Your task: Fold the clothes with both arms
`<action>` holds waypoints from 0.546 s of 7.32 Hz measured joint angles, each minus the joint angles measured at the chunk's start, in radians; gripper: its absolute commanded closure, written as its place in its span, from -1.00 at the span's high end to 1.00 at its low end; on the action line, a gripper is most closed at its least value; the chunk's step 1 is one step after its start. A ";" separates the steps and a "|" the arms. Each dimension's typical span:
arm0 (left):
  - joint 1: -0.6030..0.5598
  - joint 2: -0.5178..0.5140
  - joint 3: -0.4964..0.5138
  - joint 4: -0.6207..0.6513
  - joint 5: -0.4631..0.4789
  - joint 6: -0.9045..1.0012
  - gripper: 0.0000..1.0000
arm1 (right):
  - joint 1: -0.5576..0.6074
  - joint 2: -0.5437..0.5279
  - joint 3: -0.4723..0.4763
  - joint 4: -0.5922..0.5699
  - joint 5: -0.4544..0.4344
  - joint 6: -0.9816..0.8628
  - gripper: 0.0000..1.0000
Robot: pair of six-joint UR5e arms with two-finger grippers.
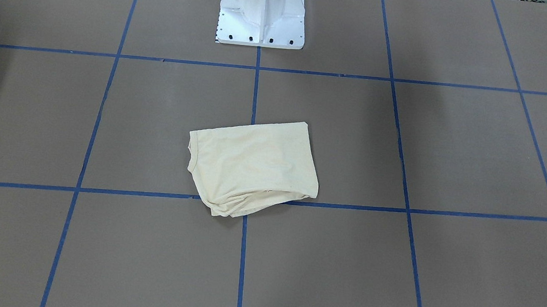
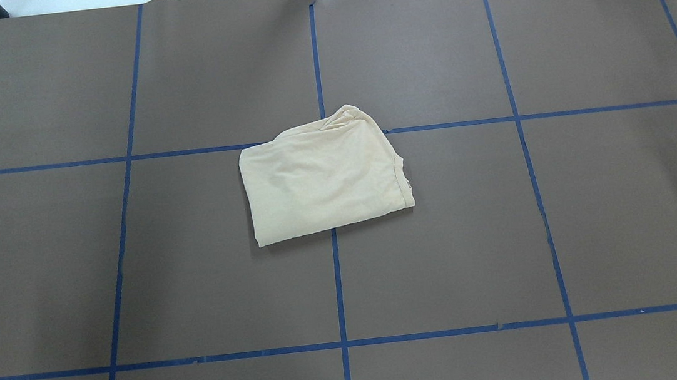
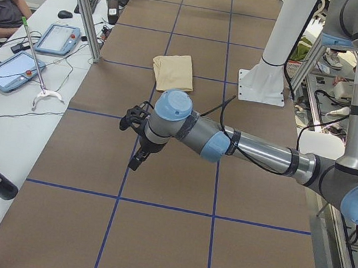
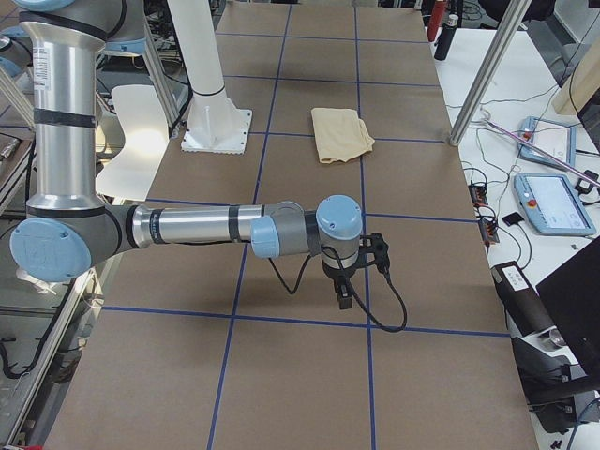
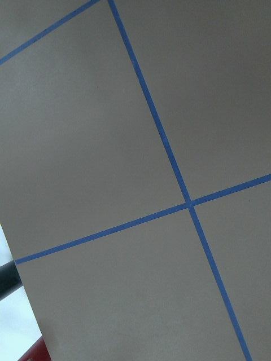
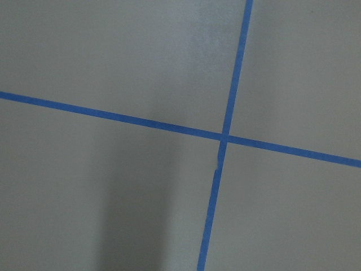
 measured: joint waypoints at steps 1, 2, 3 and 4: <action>0.000 0.000 -0.010 -0.001 -0.004 0.000 0.99 | 0.000 -0.006 -0.002 0.016 0.007 0.000 1.00; 0.000 0.001 -0.022 -0.001 -0.005 0.000 0.99 | -0.001 -0.009 -0.003 0.023 0.010 0.000 1.00; 0.000 0.003 -0.029 0.000 -0.006 0.000 0.99 | 0.000 -0.012 -0.003 0.025 0.010 0.000 1.00; 0.000 0.006 -0.033 0.001 -0.006 0.000 0.99 | 0.000 -0.015 -0.002 0.026 0.010 0.000 1.00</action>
